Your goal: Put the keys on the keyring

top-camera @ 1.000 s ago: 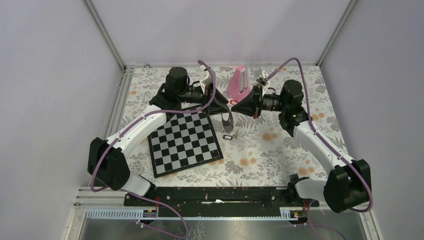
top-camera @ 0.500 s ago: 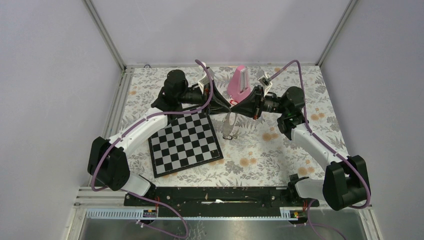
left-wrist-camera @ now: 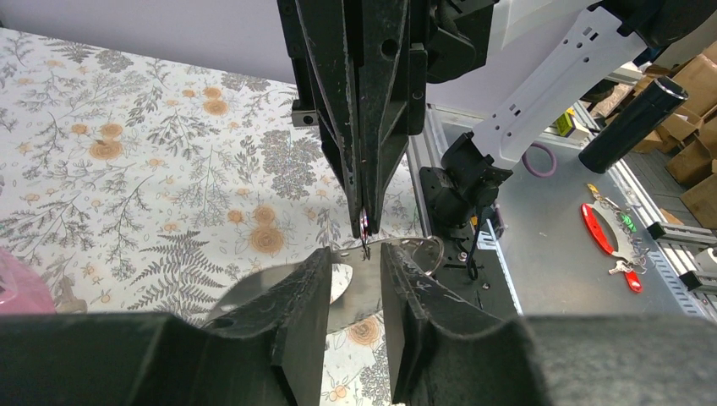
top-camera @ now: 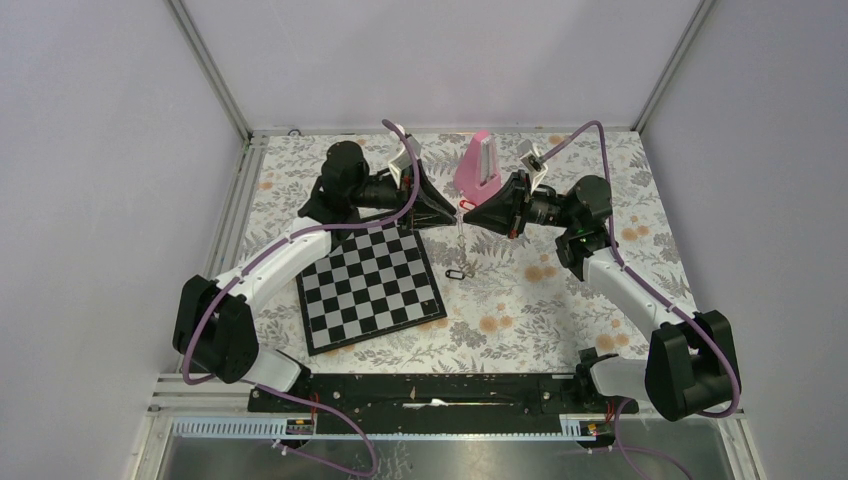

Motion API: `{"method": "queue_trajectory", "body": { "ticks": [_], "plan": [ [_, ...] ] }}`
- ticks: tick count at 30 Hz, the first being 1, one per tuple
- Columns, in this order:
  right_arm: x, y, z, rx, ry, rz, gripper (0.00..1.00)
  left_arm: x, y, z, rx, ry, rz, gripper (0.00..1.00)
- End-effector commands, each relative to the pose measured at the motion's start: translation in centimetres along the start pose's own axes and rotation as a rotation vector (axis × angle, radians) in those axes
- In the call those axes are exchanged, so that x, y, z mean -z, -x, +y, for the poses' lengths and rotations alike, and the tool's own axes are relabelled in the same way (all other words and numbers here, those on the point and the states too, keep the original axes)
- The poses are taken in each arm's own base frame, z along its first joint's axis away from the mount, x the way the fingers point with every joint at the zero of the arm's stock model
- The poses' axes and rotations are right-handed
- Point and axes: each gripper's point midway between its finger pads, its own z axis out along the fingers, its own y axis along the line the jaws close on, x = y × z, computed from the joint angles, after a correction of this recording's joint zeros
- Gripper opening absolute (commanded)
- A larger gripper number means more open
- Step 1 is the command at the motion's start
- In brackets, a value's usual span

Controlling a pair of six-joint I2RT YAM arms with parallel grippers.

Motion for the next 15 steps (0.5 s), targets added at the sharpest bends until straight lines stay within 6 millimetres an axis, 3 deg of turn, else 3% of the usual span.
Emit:
{"method": "queue_trajectory", "body": {
  "ticks": [1, 15],
  "plan": [
    [0.1, 1.3, 0.5, 0.070, 0.011, -0.038, 0.00, 0.0, 1.5, -1.0, -0.064, -0.042, -0.036, 0.31],
    [0.1, 1.2, 0.4, 0.067, 0.007, -0.042, 0.00, -0.6, 0.7, -1.1, -0.053, -0.065, -0.027, 0.31]
  ]
}}
